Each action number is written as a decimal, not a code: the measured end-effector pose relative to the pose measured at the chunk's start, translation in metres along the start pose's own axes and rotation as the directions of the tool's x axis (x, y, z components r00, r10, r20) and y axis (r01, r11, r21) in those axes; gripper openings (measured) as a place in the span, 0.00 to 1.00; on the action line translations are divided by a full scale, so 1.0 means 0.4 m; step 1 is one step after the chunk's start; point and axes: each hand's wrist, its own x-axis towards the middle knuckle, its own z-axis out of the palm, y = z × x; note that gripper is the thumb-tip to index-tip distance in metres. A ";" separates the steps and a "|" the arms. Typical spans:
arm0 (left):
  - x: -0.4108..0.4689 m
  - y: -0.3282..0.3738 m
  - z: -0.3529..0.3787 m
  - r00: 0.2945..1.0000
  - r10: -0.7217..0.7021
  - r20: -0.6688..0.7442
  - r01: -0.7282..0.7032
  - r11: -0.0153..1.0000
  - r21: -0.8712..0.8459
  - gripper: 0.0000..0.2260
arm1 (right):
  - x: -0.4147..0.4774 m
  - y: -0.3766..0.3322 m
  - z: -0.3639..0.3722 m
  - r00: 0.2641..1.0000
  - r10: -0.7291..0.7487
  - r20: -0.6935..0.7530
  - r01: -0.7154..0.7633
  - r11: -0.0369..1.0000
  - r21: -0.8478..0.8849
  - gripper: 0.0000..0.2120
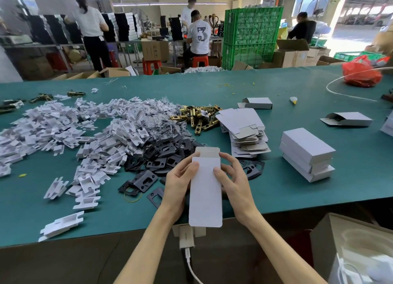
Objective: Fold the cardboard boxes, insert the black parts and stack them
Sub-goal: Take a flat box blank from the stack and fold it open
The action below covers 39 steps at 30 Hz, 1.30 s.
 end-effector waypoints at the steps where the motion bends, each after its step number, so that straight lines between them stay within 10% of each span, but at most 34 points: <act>1: 0.000 -0.001 -0.001 1.000 0.004 -0.007 -0.004 1.000 0.011 0.16 | 0.001 0.000 -0.002 1.000 0.003 0.005 -0.003 1.000 0.008 0.24; 19: -0.003 -0.004 0.005 0.999 -0.012 0.050 0.007 0.994 0.107 0.15 | 0.007 0.006 -0.020 0.997 0.080 -0.015 -0.079 0.995 0.061 0.12; 39: 0.008 -0.014 -0.007 0.989 0.113 0.098 -0.119 0.991 0.063 0.24 | 0.005 -0.005 -0.012 0.996 0.089 -0.007 -0.087 0.988 0.123 0.20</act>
